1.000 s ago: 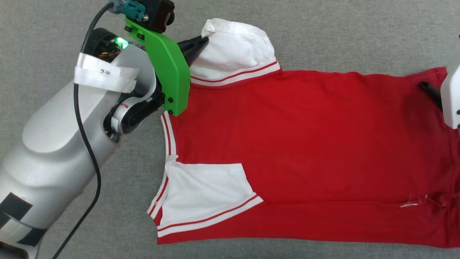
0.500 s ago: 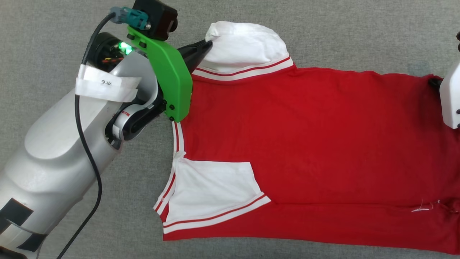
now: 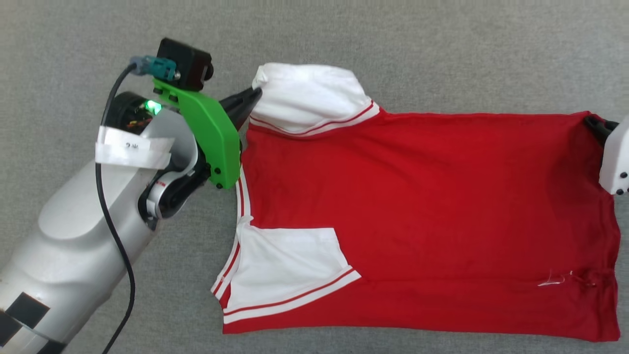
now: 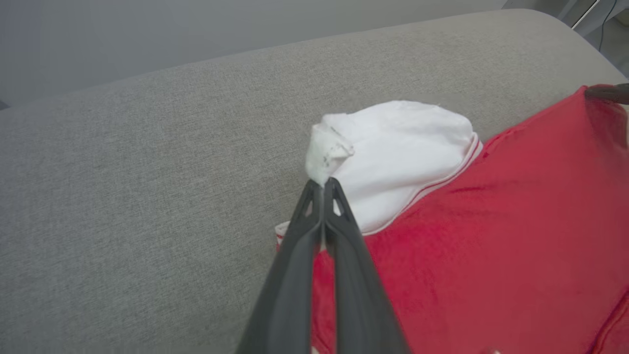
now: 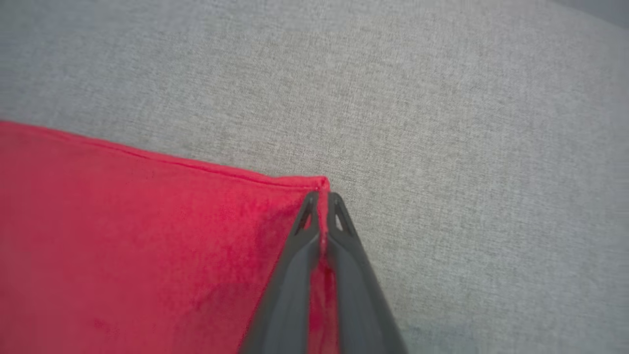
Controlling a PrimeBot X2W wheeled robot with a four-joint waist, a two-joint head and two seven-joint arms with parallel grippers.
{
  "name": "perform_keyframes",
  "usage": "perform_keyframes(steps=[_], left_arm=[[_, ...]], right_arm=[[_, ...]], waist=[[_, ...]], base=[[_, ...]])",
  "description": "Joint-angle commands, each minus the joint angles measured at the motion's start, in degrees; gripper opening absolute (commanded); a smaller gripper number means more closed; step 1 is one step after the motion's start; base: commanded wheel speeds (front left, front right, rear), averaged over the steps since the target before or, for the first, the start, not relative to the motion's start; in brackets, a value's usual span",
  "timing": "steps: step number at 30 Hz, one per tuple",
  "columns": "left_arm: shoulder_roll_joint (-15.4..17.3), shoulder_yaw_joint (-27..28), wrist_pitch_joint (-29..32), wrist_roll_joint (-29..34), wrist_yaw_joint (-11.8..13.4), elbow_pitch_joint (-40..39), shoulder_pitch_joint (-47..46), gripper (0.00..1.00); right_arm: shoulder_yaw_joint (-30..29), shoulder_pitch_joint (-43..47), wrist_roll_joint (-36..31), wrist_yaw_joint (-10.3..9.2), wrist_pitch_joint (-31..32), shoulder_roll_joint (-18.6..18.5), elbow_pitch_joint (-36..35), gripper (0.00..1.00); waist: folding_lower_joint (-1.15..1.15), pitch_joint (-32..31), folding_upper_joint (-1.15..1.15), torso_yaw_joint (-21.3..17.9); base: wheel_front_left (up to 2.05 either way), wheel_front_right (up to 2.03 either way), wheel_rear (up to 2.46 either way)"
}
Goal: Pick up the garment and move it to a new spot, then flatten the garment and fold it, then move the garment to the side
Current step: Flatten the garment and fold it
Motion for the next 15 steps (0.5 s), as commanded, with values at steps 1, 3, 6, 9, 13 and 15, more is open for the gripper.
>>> perform_keyframes(steps=[1, 3, 6, 9, 13, 15], left_arm=[[0.34, 0.11, -0.58, -0.55, 0.19, 0.32, 1.70, 0.00], [0.53, -0.11, -0.90, -0.88, 0.35, 0.35, 3.14, 0.00], [0.81, -0.20, -1.44, -1.79, 0.70, -0.13, 5.57, 0.00], [1.36, -0.42, -1.90, -2.27, 1.13, -0.97, 7.79, 0.00], [2.20, -0.81, -2.57, -2.99, 2.13, -2.57, 11.42, 0.00], [2.62, -0.95, -2.98, -3.43, 2.82, -3.61, 13.41, 0.00]], right_arm=[[-0.70, 1.36, 0.53, -0.06, -1.85, 0.44, 0.40, 0.00], [-1.29, 2.85, 0.99, -0.06, -3.96, 0.81, 0.65, 0.00], [-1.70, 5.60, 2.11, -0.06, -7.01, 1.12, 0.45, 0.00], [-2.18, 8.16, 2.74, -0.06, -10.18, 1.14, -0.05, 0.00], [-2.74, 11.91, 3.34, -0.06, -14.10, 1.10, -0.97, 0.00], [-3.42, 13.70, 3.47, -0.06, -16.00, 1.03, -1.39, 0.00]], waist=[[0.00, -2.96, 0.00, -0.78], [0.00, -4.39, 0.00, -0.92], [0.00, -6.41, 0.00, -0.96], [0.00, -8.08, 0.00, -0.83], [0.00, -10.15, 0.00, -0.62], [0.00, -11.01, 0.00, -0.49]], base=[[0.00, 0.00, 0.00], [0.00, 0.00, 0.00], [0.00, 0.00, 0.00], [0.00, 0.00, 0.00], [0.00, 0.00, 0.00], [0.00, 0.00, 0.00]])
